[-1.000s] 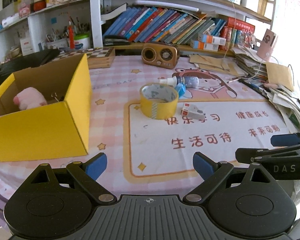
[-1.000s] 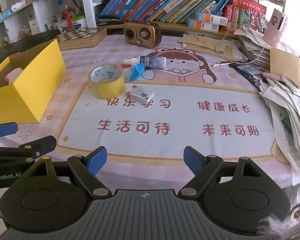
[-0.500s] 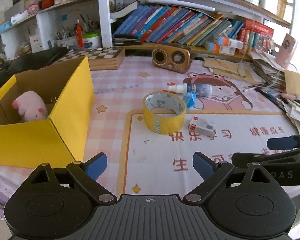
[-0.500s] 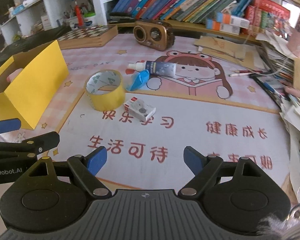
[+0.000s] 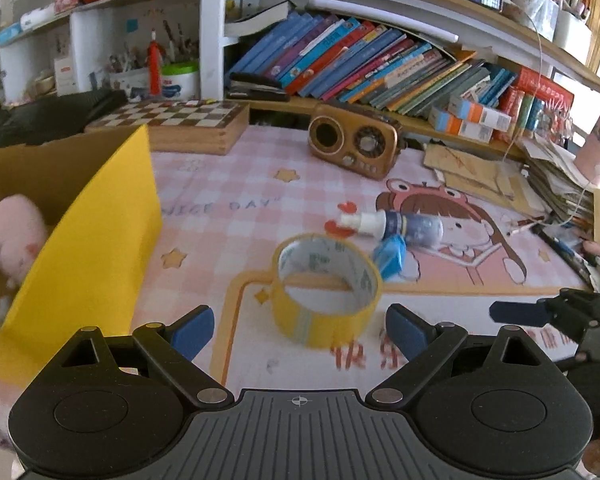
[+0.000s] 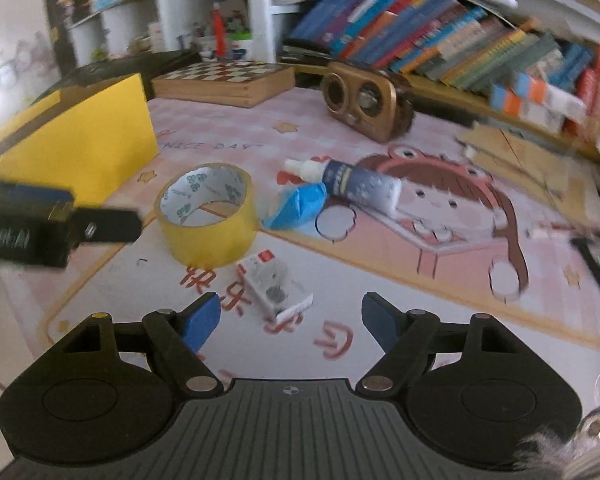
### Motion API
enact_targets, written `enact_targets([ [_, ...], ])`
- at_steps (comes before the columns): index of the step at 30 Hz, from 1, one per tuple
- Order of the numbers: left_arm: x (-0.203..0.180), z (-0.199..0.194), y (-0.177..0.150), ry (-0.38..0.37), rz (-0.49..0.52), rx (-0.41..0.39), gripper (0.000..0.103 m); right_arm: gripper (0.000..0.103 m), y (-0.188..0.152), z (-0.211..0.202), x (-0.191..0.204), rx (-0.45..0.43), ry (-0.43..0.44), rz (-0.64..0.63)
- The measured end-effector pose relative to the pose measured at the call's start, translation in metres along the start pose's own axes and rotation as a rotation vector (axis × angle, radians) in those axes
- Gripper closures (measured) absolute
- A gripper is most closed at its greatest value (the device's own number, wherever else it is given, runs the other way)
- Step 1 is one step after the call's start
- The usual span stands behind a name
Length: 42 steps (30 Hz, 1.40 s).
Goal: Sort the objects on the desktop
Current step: 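Grasp the yellow tape roll with the left tool while the right tool grasps the small white box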
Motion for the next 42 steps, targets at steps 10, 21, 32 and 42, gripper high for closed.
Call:
enact_targets([
  [10, -0.018, 0.058, 0.016, -0.008, 0.048, 0.058, 0.008, 0.029, 0.011, 0.032, 0.002, 0.003, 0.076, -0.110],
  [21, -0.027, 0.088, 0.017, 0.035, 0.091, 0.083, 0.005, 0.035, 0.011, 0.043, 0.002, 0.024, 0.100, -0.086],
  [32, -0.008, 0.055, 0.009, 0.055, 0.110, 0.062, 0.016, 0.041, 0.008, 0.048, 0.010, 0.044, 0.112, -0.124],
  [42, 0.021, -0.035, -0.016, -0.002, 0.061, -0.013, 0.016, 0.076, 0.008, 0.044, 0.004, 0.049, 0.120, -0.090],
])
Point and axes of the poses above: each gripper's, at about its wrist camera, not at the fingertips, and z roughly the way its jaws point, x to its left, y to its top, the point moved 4 cm from there along z, roughly the way its jaws point, and after that the axes turned 4 degrees about -z, right-handed, at the moved point
